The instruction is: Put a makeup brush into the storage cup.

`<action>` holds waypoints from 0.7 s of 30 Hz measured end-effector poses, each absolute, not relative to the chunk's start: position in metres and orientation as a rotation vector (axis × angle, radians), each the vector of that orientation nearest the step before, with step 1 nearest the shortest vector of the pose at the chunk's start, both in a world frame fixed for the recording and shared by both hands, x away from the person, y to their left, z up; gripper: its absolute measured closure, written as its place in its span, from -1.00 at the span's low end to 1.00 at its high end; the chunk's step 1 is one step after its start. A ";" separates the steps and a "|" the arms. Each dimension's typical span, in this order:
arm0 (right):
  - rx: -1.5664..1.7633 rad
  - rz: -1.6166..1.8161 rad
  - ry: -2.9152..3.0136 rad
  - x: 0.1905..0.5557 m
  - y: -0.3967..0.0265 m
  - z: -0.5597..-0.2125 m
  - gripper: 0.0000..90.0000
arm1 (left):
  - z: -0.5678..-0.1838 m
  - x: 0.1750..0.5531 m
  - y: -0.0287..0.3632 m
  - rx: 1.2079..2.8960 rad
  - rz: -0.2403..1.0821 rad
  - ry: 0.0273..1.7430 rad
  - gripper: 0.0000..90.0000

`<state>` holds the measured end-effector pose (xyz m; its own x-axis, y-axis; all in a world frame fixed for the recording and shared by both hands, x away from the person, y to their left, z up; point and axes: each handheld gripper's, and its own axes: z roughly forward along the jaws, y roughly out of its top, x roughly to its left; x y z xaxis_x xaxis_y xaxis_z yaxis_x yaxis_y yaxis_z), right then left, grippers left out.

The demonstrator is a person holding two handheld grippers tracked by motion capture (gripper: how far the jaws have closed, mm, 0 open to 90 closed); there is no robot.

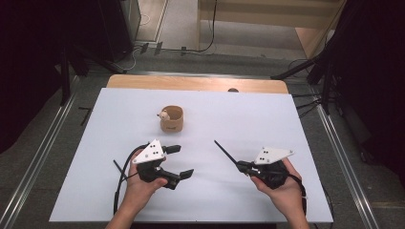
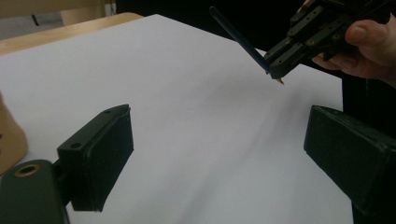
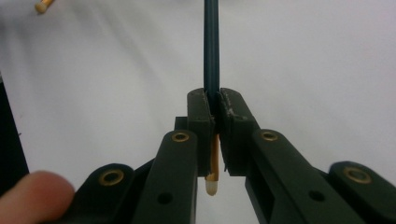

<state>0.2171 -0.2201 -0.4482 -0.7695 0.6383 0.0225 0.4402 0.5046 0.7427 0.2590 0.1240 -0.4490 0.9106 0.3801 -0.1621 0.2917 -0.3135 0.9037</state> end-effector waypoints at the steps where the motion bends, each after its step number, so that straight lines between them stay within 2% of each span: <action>1: 0.898 1.123 2.502 0.217 -0.219 -0.448 0.90 | -0.448 0.259 0.121 1.927 0.084 0.486 -0.67; 3: 0.869 1.119 2.515 0.215 -0.216 -0.447 0.90 | -0.446 0.260 0.117 1.938 0.066 0.477 -0.63; 8: 0.790 1.114 2.543 0.212 -0.209 -0.444 0.90 | -0.441 0.262 0.111 1.961 0.035 0.447 -0.34; 9: 0.766 1.107 2.553 0.211 -0.207 -0.444 0.90 | -0.441 0.263 0.110 1.969 0.031 0.441 -0.23; 21: 0.600 1.055 2.638 0.206 -0.190 -0.447 0.90 | -0.439 0.268 0.097 2.073 -0.055 0.372 0.04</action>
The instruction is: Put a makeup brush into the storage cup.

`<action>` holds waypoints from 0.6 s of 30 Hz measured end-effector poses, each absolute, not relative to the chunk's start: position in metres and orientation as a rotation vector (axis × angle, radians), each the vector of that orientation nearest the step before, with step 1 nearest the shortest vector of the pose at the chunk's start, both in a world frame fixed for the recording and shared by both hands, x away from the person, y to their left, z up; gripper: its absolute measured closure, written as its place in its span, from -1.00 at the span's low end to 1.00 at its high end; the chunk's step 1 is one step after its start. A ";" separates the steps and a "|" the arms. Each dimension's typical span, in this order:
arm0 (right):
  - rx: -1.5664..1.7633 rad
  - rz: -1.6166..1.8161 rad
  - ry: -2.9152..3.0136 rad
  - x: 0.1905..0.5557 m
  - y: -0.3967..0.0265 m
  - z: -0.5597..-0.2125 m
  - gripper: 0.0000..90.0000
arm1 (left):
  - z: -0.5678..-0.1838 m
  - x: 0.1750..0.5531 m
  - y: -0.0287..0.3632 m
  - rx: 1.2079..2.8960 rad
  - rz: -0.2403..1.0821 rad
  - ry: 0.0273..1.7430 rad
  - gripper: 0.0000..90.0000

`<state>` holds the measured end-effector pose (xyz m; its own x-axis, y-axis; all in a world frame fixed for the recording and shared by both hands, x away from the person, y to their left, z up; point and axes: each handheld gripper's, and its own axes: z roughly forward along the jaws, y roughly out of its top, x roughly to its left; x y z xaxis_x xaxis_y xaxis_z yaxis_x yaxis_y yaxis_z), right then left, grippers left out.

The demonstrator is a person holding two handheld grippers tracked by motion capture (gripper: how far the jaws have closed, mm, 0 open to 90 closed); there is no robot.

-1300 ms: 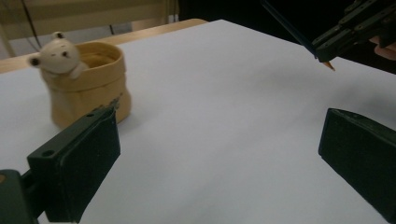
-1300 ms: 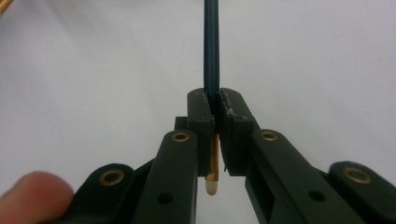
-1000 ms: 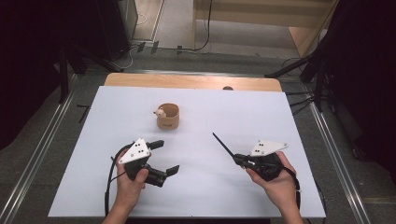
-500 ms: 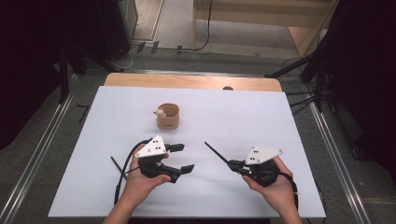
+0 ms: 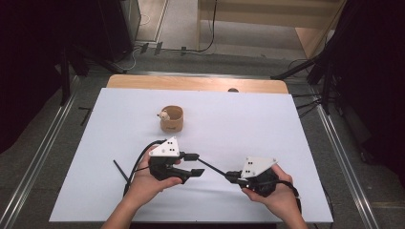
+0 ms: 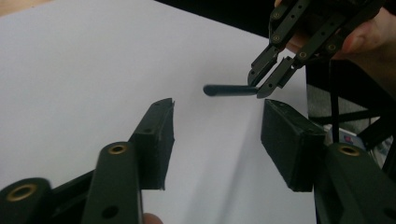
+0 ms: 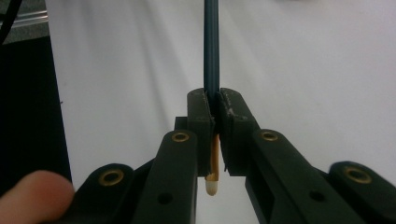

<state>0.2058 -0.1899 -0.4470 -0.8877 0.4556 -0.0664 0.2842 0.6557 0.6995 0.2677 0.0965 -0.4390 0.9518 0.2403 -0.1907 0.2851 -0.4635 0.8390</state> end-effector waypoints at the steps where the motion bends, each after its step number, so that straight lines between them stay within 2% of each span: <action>1: 0.593 1.054 2.641 0.206 -0.189 -0.447 0.90 | -0.439 0.268 0.096 2.073 -0.072 0.370 0.05; 18: 0.498 1.034 2.665 0.201 -0.182 -0.447 0.90 | -0.441 0.270 0.092 2.079 -0.207 0.309 0.51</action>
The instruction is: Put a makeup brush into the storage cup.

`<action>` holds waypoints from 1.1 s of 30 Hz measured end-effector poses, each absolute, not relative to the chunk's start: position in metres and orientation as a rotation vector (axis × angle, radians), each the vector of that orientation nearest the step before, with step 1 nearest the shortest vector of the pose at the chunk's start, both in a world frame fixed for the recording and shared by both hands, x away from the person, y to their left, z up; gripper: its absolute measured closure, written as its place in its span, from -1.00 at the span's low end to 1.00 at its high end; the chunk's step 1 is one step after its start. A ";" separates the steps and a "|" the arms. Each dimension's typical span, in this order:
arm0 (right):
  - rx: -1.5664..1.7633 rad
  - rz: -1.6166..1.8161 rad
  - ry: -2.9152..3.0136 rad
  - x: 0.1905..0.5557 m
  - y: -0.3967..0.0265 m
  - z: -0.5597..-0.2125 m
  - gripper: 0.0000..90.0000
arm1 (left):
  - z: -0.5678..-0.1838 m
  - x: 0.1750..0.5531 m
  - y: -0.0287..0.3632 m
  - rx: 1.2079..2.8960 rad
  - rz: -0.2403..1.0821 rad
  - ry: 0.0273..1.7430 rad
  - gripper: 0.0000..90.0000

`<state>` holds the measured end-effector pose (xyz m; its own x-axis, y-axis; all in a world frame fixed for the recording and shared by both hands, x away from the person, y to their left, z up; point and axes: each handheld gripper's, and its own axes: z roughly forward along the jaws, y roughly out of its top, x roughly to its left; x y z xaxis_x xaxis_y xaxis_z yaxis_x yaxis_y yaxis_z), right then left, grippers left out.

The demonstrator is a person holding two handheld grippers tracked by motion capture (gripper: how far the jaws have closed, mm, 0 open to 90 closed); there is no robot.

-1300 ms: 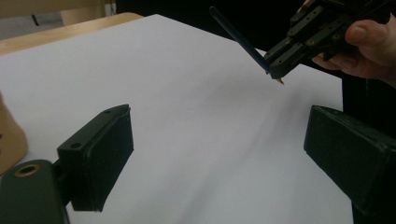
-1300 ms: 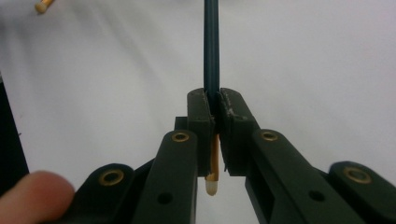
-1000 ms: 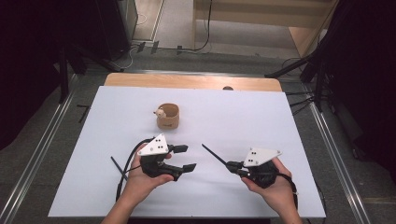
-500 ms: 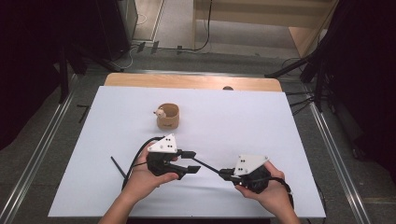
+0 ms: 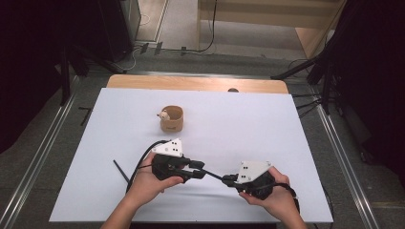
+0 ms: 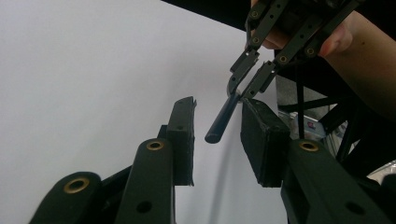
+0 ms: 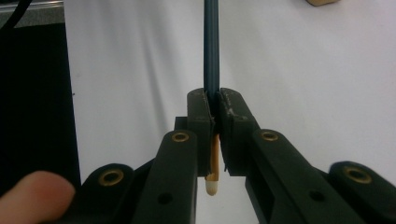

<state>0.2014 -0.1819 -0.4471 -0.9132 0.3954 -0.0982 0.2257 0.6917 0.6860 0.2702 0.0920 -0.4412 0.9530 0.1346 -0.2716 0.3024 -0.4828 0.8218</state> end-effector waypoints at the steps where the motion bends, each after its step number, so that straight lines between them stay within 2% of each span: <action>1: 0.490 1.034 2.666 0.202 -0.182 -0.447 0.90 | -0.441 0.270 0.092 2.082 -0.215 0.306 0.54; 19: 0.429 1.008 2.685 0.201 -0.181 -0.450 0.90 | -0.444 0.272 0.088 2.075 -0.320 0.267 0.89; 23: 0.473 1.049 2.648 0.203 -0.184 -0.450 0.83 | -0.442 0.272 0.090 2.050 -0.272 0.276 0.91; 25: 0.572 1.115 2.588 0.205 -0.188 -0.450 0.45 | -0.441 0.272 0.093 2.042 -0.242 0.287 0.91; 27: 0.680 1.177 2.502 0.208 -0.192 -0.450 0.21 | -0.440 0.272 0.095 2.029 -0.214 0.299 0.91; 33: 0.912 1.204 2.322 0.210 -0.192 -0.448 -0.89 | -0.436 0.272 0.100 1.995 -0.133 0.332 0.91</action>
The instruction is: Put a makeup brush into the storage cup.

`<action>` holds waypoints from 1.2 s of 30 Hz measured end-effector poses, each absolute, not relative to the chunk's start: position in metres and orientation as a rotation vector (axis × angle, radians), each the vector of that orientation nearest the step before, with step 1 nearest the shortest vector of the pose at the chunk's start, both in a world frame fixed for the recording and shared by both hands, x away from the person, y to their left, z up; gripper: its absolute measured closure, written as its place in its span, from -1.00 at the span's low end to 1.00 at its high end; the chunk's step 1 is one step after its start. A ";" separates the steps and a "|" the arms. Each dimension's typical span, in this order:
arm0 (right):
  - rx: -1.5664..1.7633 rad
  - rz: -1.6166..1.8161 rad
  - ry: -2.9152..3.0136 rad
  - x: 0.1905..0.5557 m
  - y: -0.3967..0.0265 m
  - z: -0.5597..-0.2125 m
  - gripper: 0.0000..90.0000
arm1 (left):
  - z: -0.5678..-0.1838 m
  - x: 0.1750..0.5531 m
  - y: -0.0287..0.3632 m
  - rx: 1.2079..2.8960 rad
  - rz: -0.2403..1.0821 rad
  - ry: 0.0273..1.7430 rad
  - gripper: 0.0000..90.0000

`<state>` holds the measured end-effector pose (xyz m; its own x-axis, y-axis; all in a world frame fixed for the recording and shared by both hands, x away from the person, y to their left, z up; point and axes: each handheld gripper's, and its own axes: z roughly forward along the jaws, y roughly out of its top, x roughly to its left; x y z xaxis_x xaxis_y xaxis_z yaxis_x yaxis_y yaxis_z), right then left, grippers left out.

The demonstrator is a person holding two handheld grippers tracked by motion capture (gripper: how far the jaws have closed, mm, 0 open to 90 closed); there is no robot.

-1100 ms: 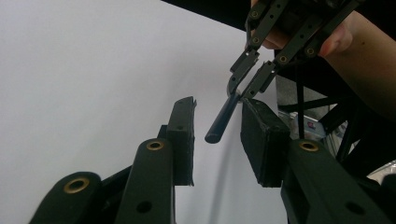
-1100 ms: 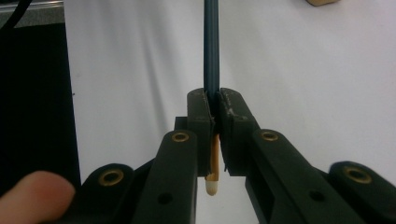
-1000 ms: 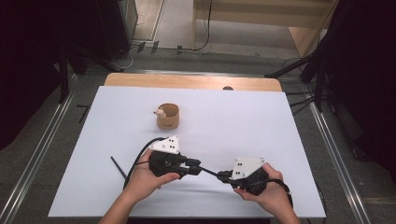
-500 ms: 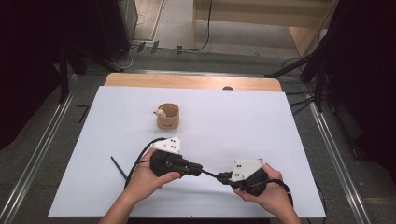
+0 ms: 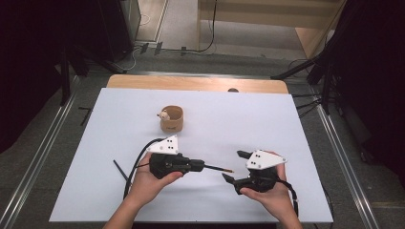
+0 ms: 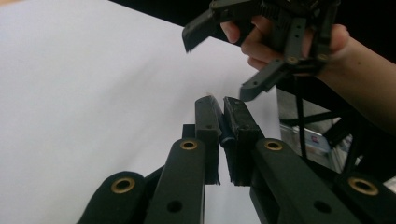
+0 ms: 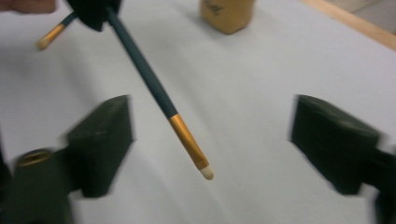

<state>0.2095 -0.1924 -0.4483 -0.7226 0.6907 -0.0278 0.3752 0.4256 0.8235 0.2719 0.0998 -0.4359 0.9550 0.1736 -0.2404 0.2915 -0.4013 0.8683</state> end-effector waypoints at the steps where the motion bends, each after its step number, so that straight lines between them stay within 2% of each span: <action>1: 0.968 1.210 2.289 0.210 -0.192 -0.448 -1.00 | -0.435 0.272 0.100 1.989 -0.119 0.339 0.91; 11: 1.381 1.493 2.004 0.212 -0.198 -0.457 -1.00 | -0.430 0.266 0.101 1.937 0.044 0.371 0.91; 17: 1.523 1.539 1.885 0.207 -0.189 -0.464 -1.00 | -0.429 0.263 0.101 1.882 0.099 0.392 0.91; 27: 1.683 1.657 1.731 0.200 -0.174 -0.476 -1.00 | -0.435 0.259 0.098 1.821 0.141 0.411 0.92; 36: 1.816 1.899 1.618 0.198 -0.169 -0.481 -1.00 | -0.441 0.253 0.091 1.780 0.144 0.417 0.91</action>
<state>0.1981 -0.1692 -0.4807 -0.3062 0.6511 0.6945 0.5824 -0.4489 0.6777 0.2532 0.0912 -0.4409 0.9271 0.3538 -0.1235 0.2021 -0.1945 0.9599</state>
